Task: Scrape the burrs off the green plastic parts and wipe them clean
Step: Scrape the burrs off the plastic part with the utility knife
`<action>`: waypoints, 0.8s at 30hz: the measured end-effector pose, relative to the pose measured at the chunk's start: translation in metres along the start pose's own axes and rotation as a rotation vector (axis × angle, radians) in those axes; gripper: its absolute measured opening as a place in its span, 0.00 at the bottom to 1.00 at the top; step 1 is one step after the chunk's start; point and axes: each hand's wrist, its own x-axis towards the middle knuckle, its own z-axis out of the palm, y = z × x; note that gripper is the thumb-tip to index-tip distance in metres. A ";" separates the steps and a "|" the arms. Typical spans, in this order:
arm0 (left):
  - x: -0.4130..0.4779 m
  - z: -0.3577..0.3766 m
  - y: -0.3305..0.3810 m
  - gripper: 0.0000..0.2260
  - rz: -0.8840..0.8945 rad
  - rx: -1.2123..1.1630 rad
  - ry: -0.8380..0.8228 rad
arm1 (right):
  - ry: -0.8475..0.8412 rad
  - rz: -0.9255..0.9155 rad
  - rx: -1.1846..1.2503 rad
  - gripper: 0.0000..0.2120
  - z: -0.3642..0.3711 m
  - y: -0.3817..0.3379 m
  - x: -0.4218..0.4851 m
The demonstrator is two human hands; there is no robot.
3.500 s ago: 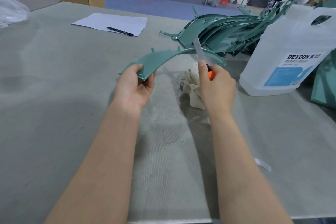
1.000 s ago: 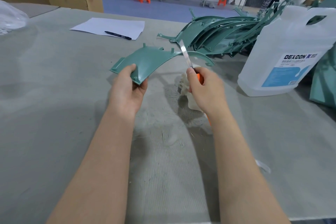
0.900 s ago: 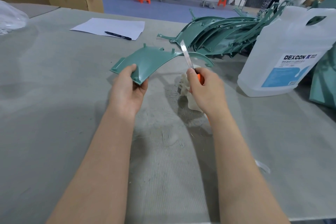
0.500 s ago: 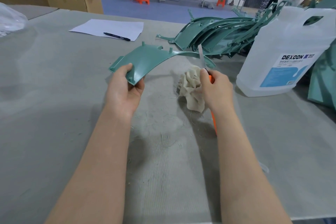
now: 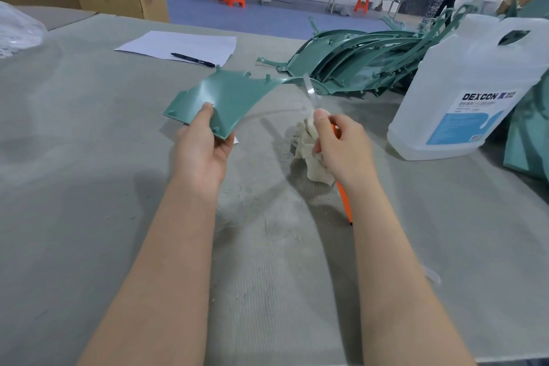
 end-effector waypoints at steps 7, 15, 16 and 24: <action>-0.002 0.001 0.000 0.01 -0.026 0.000 -0.040 | -0.014 -0.038 0.037 0.14 0.006 -0.005 -0.005; -0.007 0.005 0.001 0.02 -0.102 -0.061 -0.126 | 0.120 -0.041 -0.005 0.19 -0.002 -0.004 0.001; -0.008 0.005 0.001 0.02 -0.114 -0.070 -0.132 | 0.127 -0.045 -0.005 0.20 -0.002 -0.005 0.000; -0.011 0.005 0.006 0.04 -0.165 -0.171 -0.158 | 0.194 0.046 0.003 0.21 -0.009 -0.001 0.005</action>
